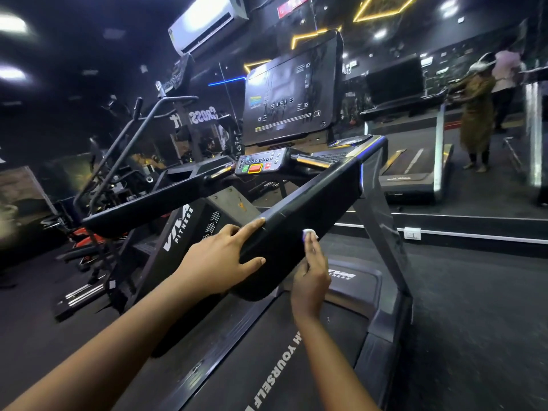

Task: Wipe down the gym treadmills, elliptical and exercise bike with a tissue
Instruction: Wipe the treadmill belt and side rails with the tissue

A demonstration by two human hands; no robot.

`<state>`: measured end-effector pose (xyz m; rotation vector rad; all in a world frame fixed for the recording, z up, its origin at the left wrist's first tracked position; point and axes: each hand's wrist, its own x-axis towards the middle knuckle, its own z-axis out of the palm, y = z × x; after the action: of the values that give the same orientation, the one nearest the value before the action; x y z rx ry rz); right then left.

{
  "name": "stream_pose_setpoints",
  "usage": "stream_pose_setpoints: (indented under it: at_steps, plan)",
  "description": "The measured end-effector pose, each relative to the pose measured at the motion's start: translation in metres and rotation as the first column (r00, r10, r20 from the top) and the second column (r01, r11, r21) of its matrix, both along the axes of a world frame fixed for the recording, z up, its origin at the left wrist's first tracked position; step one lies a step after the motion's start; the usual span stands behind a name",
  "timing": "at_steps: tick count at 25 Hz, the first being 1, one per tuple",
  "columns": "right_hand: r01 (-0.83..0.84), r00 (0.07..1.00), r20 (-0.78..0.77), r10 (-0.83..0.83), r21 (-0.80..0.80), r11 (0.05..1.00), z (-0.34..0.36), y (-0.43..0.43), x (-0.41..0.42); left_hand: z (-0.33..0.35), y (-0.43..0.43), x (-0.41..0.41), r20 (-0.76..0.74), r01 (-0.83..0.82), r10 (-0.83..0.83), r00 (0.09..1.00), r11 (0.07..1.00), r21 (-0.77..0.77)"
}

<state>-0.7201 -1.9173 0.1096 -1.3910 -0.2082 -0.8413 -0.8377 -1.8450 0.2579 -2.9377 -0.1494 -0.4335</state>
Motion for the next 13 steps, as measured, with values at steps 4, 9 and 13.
stream_pose_setpoints:
  at_steps: [4, 9, 13]
  plan:
    - [-0.025, 0.995, 0.097, 0.025, 0.001, 1.0, 0.021, -0.008, -0.005, -0.003, -0.004, -0.001, 0.034, -0.028, 0.026, 0.999, 0.999, 0.046]
    - [-0.106, 0.874, 0.437, 0.212, -0.254, 0.961, 0.041, -0.009, -0.012, -0.005, -0.004, 0.0, 0.043, -0.047, 0.045, 0.998, 0.998, 0.047]
    - [-0.018, 0.901, 0.404, 0.159, -0.331, 0.943, 0.044, -0.026, 0.045, -0.006, -0.003, -0.003, 0.034, -0.022, 0.023, 0.999, 1.0, -0.015]
